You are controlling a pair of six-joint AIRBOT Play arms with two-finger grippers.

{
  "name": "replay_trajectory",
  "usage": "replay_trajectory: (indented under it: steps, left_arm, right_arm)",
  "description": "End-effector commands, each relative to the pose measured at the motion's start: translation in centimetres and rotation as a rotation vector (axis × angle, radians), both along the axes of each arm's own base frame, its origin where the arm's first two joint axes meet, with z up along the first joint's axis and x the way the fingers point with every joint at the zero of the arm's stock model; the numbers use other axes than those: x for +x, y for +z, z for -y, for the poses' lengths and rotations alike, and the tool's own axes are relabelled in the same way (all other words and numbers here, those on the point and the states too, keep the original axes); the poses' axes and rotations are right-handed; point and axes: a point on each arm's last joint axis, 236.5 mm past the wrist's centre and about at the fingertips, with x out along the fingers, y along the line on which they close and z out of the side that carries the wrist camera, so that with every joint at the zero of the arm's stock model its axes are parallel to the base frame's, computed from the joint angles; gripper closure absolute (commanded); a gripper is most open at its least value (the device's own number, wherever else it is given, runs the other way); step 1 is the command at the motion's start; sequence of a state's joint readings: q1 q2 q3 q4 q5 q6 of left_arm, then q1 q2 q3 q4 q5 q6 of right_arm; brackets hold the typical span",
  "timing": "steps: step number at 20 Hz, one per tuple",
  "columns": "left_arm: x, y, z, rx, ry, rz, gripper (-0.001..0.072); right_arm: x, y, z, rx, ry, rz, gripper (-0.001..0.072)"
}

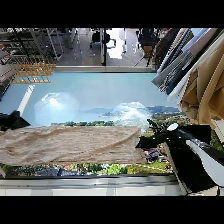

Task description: Fold the clothes and pants, and hang the long-sleeved shirts on hangers.

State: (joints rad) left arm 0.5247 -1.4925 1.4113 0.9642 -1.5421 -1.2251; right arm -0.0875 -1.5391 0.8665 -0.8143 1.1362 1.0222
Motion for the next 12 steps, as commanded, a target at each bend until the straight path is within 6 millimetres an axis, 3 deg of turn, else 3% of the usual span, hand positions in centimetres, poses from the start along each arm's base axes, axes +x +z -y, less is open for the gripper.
replay_trajectory:
  steps: [1, 2, 4, 5, 6, 8, 9, 10, 12]
  left_arm:
    - [-2.8, -2.6, 6.4, -0.021, -0.155, -0.042, 0.0698]
    - [-4.1, -3.9, 8.2, -0.037, -0.193, -0.076, 0.0698]
    - [-6.0, -7.0, 11.2, -0.049, -0.236, -0.136, 0.0697]
    - [-6.7, -8.8, 12.5, -0.039, -0.244, -0.15, 0.0697]
    - [-7.1, -10.4, 13.4, -0.024, -0.243, -0.154, 0.0697]
    - [-7.9, -13.1, 14.9, 0.01, -0.246, -0.158, 0.0697]
    - [-8.1, -13.7, 15.4, 0.015, -0.257, -0.166, 0.0697]
    - [-8.1, -13.9, 15.6, 0.013, -0.261, -0.17, 0.0697]
    - [-7.4, -12.9, 15.2, 0.008, -0.253, -0.154, 0.0697]
  right_arm:
    - [0.5, 1.0, 6.0, -0.303, 0.028, 0.045, 0.07]
    - [1.2, 2.6, 9.3, -0.45, -0.002, 0.084, 0.07]
    - [2.6, 7.7, 15.4, -0.714, -0.089, 0.204, 0.07]
    - [3.1, 10.4, 17.2, -0.793, -0.116, 0.268, 0.0701]
    - [3.4, 12.6, 17.8, -0.818, -0.131, 0.315, 0.0701]
    - [4.0, 15.5, 16.5, -0.778, -0.153, 0.383, 0.0701]
    - [4.4, 16.5, 14.5, -0.722, -0.139, 0.418, 0.0701]
    - [4.8, 17.2, 11.9, -0.659, -0.112, 0.445, 0.0701]
    - [5.3, 18.4, 4.4, -0.511, -0.022, 0.517, 0.0701]
